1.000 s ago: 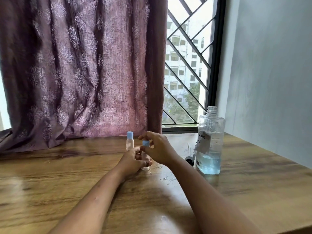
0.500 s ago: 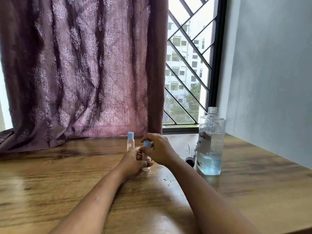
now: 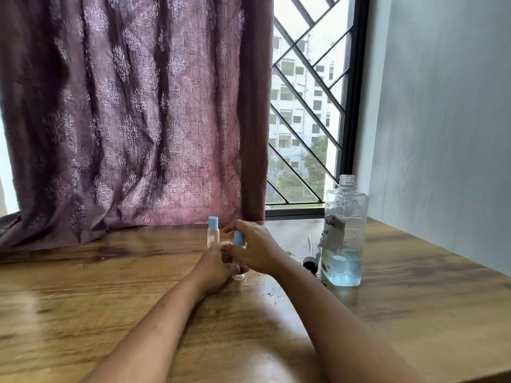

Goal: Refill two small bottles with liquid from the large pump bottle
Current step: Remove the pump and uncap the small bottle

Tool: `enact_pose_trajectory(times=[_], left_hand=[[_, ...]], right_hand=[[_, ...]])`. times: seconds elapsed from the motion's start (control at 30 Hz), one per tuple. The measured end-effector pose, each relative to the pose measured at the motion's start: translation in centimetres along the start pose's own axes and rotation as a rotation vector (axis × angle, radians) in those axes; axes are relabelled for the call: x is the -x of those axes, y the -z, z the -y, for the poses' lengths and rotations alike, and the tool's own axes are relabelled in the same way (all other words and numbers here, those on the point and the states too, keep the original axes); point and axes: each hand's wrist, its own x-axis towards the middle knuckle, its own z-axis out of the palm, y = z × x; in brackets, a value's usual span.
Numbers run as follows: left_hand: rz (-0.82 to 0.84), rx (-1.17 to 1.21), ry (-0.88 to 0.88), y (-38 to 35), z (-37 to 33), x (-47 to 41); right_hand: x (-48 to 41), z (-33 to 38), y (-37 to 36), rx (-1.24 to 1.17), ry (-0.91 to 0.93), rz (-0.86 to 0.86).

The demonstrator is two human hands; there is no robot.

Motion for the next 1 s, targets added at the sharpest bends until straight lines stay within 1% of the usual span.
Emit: enact_pose_trajectory(times=[0.23, 0.47, 0.7, 0.87, 1.0], left_hand=[[0.026, 0.054, 0.034, -0.1, 0.0, 0.0], [0.024, 0.024, 0.023, 0.0, 0.4, -0.3], [0.017, 0.045, 0.024, -0.1, 0.4, -0.3], [0.025, 0.090, 0.046, 0.1, 1.1, -0.7], [0.022, 0.108, 0.064, 0.1, 1.3, -0.7]], right_hand=[[0.0, 0.0, 0.4, 0.006, 0.034, -0.045], [-0.1, 0.0, 0.3, -0.019, 0.047, -0.042], [-0.1, 0.0, 0.2, -0.028, 0.070, -0.058], [-0.2, 0.1, 0.8, -0.064, 0.066, -0.143], [-0.1, 0.1, 0.9, -0.108, 0.048, -0.171]])
